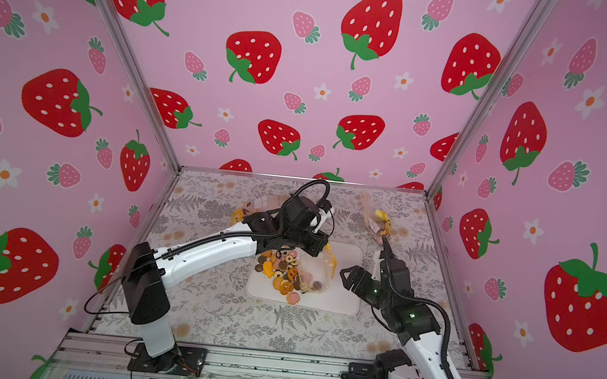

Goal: Pour cookies out of the ziploc bag
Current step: 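Pour the cookies out of the ziploc bag onto the tray, then place the ziploc bag at the center of the board.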

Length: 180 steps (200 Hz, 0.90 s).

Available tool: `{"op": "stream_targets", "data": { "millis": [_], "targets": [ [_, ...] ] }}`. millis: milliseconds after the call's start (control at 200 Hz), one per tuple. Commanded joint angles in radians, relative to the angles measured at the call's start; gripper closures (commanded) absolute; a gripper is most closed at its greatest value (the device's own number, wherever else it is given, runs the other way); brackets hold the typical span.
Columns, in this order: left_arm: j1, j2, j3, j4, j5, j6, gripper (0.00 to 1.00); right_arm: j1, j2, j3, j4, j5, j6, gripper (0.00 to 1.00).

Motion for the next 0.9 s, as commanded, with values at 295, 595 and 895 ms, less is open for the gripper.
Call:
{"op": "stream_targets", "data": {
  "millis": [295, 595, 895],
  "targets": [
    [0.185, -0.303, -0.161, 0.089, -0.034, -0.043, 1.00, -0.008, 0.051, -0.005, 0.024, 0.001, -0.007, 0.22],
    [0.428, -0.795, -0.583, -0.048, -0.479, -0.101, 1.00, -0.007, 0.211, 0.030, 0.192, -0.069, -0.037, 0.22],
    [0.542, -1.069, -0.989, -0.094, -0.634, -0.402, 1.00, 0.026, 0.384, 0.082, 0.297, -0.111, -0.052, 0.23]
  ]
}}
